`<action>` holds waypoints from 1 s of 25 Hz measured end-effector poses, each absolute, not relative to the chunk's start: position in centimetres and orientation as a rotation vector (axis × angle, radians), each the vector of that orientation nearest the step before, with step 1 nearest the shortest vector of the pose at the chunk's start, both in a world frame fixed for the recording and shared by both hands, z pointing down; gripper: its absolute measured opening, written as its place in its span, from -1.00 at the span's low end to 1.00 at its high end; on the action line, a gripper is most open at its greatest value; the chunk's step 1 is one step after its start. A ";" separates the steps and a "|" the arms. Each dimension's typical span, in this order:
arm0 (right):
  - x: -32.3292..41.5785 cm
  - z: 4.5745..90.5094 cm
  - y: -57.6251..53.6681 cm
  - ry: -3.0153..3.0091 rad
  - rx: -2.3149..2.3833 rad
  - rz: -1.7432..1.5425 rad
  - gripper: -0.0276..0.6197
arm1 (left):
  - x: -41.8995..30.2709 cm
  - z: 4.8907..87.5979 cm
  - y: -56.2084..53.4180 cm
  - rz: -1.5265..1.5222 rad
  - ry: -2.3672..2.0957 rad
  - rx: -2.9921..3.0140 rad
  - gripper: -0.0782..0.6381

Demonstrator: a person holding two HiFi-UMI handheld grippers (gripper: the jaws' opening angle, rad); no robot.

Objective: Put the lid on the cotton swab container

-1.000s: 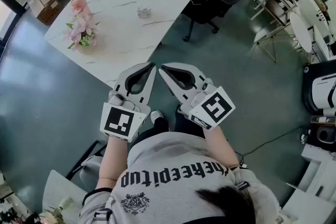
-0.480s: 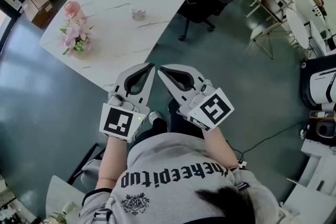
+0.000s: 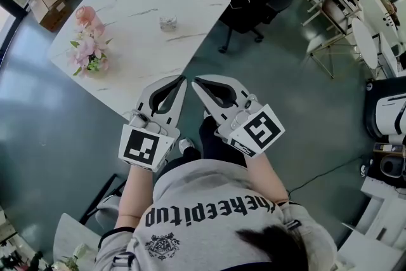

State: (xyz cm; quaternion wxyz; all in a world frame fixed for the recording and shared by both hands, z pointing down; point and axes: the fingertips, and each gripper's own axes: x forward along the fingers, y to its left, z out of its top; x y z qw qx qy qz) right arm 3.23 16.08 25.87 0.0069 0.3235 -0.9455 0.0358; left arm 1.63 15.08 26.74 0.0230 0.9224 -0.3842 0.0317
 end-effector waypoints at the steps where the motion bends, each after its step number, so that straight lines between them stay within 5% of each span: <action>1: 3.3 25.8 15.5 -2.963 1.005 0.113 -0.88 | 1.7 26.7 14.5 0.104 -1.198 2.857 -0.74; 25: 4.9 26.2 3.8 -3.044 0.696 0.174 -0.88 | 3.3 27.3 3.3 0.119 -1.456 2.716 -0.74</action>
